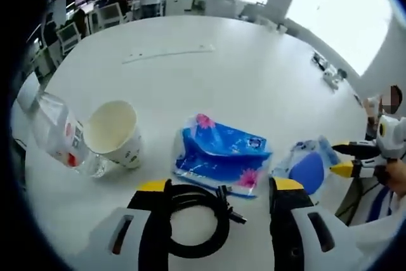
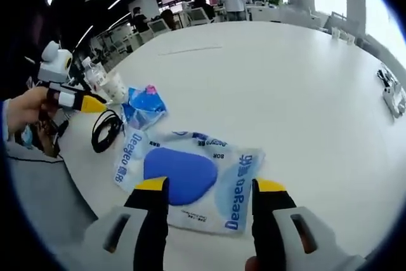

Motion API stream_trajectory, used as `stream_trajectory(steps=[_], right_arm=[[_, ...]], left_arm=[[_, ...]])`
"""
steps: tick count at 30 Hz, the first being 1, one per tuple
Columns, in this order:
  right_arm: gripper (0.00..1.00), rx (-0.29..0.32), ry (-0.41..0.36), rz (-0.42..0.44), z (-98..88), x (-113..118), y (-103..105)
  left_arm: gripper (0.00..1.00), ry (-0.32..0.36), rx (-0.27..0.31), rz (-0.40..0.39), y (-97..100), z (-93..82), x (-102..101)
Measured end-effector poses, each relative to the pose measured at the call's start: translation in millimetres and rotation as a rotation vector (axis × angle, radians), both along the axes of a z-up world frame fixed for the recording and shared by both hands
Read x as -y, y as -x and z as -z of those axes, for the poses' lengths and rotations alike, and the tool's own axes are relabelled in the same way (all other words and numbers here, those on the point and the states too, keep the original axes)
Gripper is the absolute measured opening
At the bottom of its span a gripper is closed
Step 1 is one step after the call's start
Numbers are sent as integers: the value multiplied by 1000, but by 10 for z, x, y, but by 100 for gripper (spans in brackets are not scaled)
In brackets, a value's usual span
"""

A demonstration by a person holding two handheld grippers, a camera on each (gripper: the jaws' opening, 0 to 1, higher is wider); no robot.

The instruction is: Arrange the tabletop items into an orderly group along one side of the table until the central work area is clear of visible clutter.

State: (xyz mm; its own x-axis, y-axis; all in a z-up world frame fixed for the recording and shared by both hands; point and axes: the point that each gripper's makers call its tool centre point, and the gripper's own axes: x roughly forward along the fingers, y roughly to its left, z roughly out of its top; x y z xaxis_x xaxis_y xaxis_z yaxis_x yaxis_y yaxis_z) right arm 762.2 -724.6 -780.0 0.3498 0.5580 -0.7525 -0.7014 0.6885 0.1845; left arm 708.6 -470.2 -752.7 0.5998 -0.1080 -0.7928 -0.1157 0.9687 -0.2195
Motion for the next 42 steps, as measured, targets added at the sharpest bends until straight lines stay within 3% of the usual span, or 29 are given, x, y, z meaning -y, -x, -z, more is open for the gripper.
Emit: stream_trajectory(steps=[4,7,10,14,17,20,21,25,28,32,42], right_arm=[[51,31,49,11,-24,66,-22],[55,138,117,-19,-131,101,-119],[53,132,51,-22,-282,-68,-102],[53,124,30,-31,-339,-202,-122],[52,103,-14,-36,-380,-342,-135],[46,35,-99,-74,-421,-598,-35],[46,2,-111,-94,-409,-685,25],[46,-14,-127,-119,-404,-881,51],[46,-49,-176,-126,-430,-1071,63],[46,-99,-214,-110,-447,-1204,52],[45,-155,-221,-113,-320,-1493,80]], left_arm=[[57,1,-6,11,-44,57,-23],[56,-9,-7,16,-82,90,-80],[56,-7,-5,10,-127,123,-145],[55,-6,-2,13,-168,150,-166],[54,-11,4,15,-189,156,-174],[53,-20,7,21,-219,178,-184],[52,-33,6,27,-223,190,-188],[50,-59,10,24,-231,225,-229],[50,-33,16,2,-238,226,-212],[50,-50,17,16,-257,234,-209],[47,-34,8,7,-319,310,-216]])
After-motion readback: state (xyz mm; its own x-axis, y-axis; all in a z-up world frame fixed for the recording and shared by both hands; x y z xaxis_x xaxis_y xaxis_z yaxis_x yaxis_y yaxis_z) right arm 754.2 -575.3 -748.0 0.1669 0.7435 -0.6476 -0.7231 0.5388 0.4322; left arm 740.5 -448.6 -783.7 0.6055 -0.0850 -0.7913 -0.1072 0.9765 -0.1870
